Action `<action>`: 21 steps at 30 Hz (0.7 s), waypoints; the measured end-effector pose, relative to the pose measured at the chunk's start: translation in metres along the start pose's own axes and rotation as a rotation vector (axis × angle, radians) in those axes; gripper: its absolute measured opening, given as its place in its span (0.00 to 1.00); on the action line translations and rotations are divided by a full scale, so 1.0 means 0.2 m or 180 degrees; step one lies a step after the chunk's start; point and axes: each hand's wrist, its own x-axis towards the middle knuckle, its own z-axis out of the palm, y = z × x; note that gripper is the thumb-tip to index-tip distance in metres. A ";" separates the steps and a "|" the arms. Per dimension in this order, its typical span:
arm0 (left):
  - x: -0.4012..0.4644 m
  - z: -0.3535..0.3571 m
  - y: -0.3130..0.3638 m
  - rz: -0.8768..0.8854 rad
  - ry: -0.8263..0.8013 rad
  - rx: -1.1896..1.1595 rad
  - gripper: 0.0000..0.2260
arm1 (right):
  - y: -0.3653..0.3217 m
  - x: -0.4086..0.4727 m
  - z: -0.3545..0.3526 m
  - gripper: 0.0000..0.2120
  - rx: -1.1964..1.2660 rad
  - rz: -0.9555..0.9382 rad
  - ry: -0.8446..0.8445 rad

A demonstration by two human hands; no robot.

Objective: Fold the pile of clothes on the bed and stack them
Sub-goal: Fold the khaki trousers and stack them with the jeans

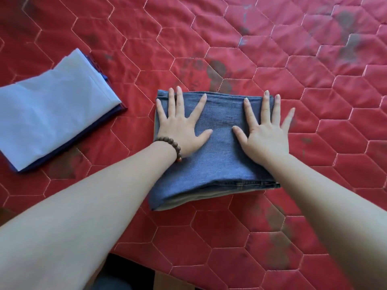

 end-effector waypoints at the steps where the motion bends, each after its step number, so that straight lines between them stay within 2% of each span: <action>1: -0.05 -0.02 0.00 0.0084 -0.0064 -0.0020 0.41 | -0.03 -0.05 -0.02 0.38 0.0004 -0.0146 0.0157; 4: -0.31 0.00 0.00 0.0430 -0.0325 0.0234 0.52 | -0.14 -0.27 0.01 0.39 0.0313 -0.1051 0.0247; 7: -0.46 0.12 -0.03 0.0674 -0.0389 0.0672 0.56 | -0.19 -0.36 0.08 0.36 0.0236 -0.1359 0.0133; 10: -0.47 0.18 -0.04 0.0683 -0.0261 0.0714 0.56 | -0.12 -0.35 0.10 0.37 0.0179 -0.1229 0.0140; 14: -0.46 0.23 -0.09 0.0787 -0.0219 0.0424 0.53 | -0.01 -0.37 0.13 0.41 0.0233 -0.0761 0.0118; 19: -0.45 0.14 -0.10 0.0810 -0.0693 0.0219 0.51 | -0.03 -0.37 0.07 0.38 0.0171 -0.0604 -0.0088; 21: -0.46 0.05 -0.14 0.0785 -0.0894 -0.0267 0.49 | -0.09 -0.38 0.02 0.35 0.0428 -0.0432 -0.0146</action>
